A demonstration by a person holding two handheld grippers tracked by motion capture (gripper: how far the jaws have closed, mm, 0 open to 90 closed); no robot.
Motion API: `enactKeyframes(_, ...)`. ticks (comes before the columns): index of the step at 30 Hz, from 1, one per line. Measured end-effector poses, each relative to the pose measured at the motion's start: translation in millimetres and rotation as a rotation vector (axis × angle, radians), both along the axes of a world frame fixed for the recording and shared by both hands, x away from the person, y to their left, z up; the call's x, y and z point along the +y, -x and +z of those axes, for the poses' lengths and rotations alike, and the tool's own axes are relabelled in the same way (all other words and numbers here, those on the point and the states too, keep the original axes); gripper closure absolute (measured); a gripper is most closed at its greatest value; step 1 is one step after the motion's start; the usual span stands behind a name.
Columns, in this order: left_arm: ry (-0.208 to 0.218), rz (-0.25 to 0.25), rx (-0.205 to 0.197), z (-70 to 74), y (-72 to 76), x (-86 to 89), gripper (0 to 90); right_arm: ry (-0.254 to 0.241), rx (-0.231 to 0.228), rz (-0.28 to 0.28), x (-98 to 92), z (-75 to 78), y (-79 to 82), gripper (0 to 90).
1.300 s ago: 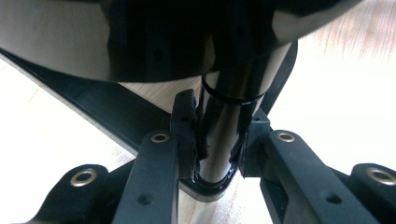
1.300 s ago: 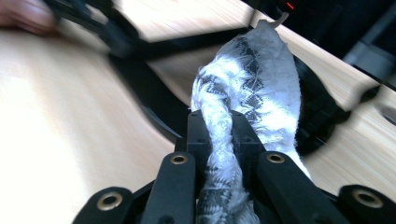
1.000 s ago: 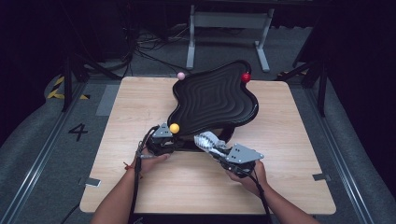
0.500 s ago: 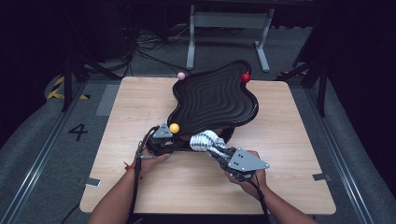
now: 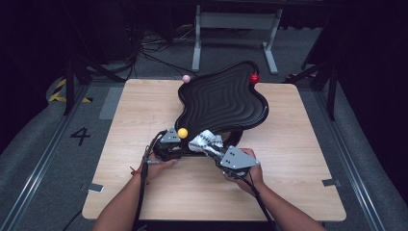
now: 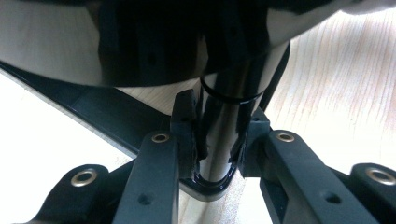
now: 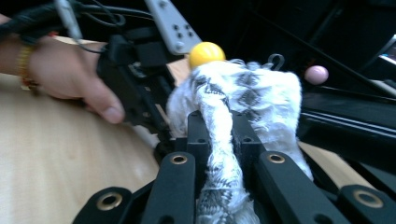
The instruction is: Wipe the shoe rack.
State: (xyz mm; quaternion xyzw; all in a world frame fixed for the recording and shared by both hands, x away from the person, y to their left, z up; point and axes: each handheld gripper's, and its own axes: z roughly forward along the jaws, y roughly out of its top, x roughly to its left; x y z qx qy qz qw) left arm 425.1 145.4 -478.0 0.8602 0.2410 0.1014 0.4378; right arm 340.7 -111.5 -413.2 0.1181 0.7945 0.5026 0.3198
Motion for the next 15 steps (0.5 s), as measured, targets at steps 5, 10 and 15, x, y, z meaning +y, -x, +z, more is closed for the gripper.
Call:
enactKeyframes(5, 0.001, -0.003, 0.002, -0.1, 0.2, -0.2, 73.9, -0.018, -0.004, -0.068, -12.3, 1.5, -6.3, 81.7)
enactKeyframes(10, 0.000, -0.005, -0.001, -0.2, 0.1, -0.2, 73.9, -0.048, -0.009, -0.109, -27.3, 6.3, -8.4, 81.7)
enactKeyframes(15, -0.002, -0.006, -0.002, -0.1, 0.0, -0.1, 73.9, -0.088, -0.041, -0.159, -43.9, 13.0, -3.6, 81.8)
